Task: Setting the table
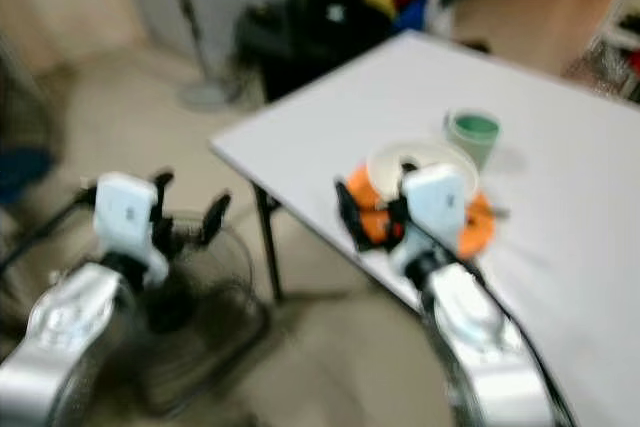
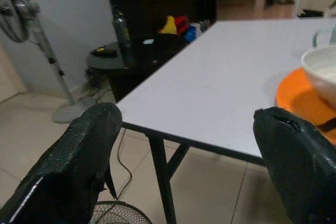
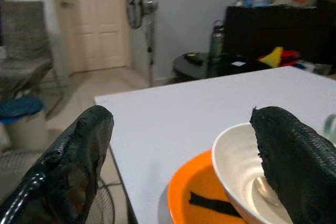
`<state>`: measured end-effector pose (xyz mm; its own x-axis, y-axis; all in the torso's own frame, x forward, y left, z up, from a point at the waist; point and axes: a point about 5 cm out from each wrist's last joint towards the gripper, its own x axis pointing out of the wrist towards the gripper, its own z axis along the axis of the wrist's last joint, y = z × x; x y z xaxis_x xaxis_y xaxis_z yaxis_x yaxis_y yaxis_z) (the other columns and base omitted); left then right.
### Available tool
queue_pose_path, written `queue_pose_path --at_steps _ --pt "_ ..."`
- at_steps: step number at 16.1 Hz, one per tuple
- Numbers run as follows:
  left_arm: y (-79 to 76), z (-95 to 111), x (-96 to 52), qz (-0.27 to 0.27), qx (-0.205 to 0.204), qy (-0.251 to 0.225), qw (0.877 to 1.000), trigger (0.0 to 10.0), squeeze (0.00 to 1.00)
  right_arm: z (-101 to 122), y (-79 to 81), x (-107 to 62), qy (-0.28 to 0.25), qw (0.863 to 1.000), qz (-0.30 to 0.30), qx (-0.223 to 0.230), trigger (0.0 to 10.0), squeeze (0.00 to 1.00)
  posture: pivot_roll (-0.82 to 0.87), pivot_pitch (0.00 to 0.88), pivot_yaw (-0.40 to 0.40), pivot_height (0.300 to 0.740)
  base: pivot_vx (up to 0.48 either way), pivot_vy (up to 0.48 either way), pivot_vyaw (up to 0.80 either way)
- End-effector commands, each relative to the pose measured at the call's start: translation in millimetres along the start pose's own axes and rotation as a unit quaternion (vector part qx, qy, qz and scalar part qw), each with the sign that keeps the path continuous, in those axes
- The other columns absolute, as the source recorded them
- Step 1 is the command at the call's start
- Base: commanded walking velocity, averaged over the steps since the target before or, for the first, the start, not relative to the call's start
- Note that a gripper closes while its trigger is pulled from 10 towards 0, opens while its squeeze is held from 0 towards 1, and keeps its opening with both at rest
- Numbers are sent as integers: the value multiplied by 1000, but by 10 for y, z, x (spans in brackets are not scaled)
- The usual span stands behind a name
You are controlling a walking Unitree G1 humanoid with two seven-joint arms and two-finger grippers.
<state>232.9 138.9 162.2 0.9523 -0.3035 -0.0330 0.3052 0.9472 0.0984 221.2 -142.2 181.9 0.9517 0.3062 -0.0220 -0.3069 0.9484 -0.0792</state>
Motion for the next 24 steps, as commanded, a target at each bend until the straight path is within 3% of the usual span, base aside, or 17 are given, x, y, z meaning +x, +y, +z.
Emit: queue_pose_path --at_steps 1,9,24 --pt "75 26 -38 23 6 -2 1000 10000 0 -96 7 -57 26 999 15 11 10000 1000 111 0 67 740 0 0 800" --pt "132 43 -66 46 10 -3 999 10000 0 -364 36 -123 70 996 11 47 10000 1000 130 0 49 740 0 0 800" --pt "87 54 -79 38 7 -2 999 10000 0 -369 29 -42 68 995 27 65 10000 1000 149 0 38 740 0 32 800"
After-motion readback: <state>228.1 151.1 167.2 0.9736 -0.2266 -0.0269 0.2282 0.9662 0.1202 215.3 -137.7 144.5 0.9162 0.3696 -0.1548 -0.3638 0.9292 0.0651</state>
